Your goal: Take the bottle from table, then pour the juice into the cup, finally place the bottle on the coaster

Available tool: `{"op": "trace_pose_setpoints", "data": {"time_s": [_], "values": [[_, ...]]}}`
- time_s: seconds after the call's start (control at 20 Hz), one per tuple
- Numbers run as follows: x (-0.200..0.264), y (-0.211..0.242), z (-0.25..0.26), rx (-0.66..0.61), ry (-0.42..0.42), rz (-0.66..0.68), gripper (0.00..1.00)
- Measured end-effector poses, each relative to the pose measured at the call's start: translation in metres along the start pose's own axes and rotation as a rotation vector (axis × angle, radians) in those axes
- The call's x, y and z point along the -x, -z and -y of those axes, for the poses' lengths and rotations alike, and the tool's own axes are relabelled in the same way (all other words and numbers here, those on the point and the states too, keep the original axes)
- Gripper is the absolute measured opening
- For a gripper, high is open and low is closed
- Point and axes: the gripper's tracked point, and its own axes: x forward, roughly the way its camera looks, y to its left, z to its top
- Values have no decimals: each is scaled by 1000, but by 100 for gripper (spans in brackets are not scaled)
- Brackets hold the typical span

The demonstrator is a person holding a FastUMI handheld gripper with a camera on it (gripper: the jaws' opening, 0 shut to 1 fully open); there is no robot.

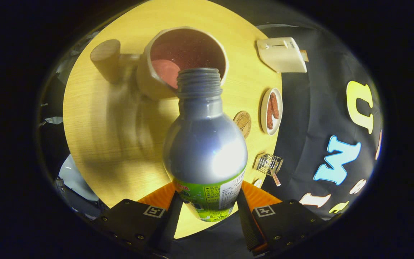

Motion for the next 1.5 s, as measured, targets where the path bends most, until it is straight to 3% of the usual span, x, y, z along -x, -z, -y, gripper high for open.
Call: {"op": "trace_pose_setpoints", "data": {"time_s": [0.85,1.5], "values": [[15,13,13,107,-85,-174,75],[20,8,29,207,-89,-238,75]]}}
